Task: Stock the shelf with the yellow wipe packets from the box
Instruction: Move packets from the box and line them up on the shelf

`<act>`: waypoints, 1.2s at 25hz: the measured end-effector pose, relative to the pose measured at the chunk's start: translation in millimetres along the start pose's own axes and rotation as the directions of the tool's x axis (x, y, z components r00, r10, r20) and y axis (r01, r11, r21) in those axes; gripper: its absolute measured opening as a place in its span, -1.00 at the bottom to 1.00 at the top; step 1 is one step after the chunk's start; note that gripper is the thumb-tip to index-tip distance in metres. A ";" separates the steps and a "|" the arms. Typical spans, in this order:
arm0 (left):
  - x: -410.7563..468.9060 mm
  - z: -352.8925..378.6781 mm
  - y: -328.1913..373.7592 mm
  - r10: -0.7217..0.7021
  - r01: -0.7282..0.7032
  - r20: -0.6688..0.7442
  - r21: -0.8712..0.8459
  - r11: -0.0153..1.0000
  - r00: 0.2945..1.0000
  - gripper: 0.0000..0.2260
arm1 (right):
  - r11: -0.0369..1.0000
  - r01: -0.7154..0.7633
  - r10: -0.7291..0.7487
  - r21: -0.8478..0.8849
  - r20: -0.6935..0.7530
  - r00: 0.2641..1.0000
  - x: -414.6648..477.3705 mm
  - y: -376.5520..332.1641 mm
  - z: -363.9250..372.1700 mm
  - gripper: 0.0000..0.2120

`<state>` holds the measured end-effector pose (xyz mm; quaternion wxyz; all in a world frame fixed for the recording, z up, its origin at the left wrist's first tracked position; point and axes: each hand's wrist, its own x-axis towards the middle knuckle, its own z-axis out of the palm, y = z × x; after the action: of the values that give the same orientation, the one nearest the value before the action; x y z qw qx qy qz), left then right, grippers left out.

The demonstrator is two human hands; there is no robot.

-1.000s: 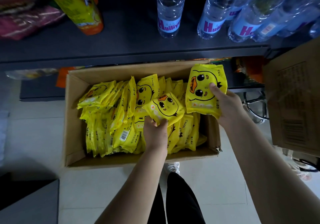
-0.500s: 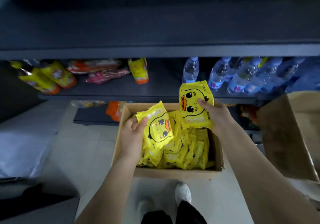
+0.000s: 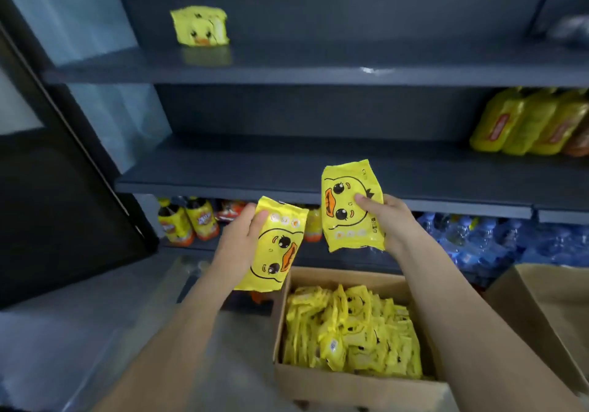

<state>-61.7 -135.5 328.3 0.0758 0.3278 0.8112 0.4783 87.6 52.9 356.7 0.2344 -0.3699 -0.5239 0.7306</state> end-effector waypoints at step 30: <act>301.2 -298.0 95.2 0.401 -0.454 0.224 0.557 0.695 0.888 -0.70 | 0.918 0.394 -0.385 -0.043 0.138 0.913 133.0 -243.2 270.2 -0.84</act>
<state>-381.1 -138.8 622.5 -0.1100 0.5342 0.8165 0.1893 -217.7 73.0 593.8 0.3286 -0.2190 -0.6261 0.6724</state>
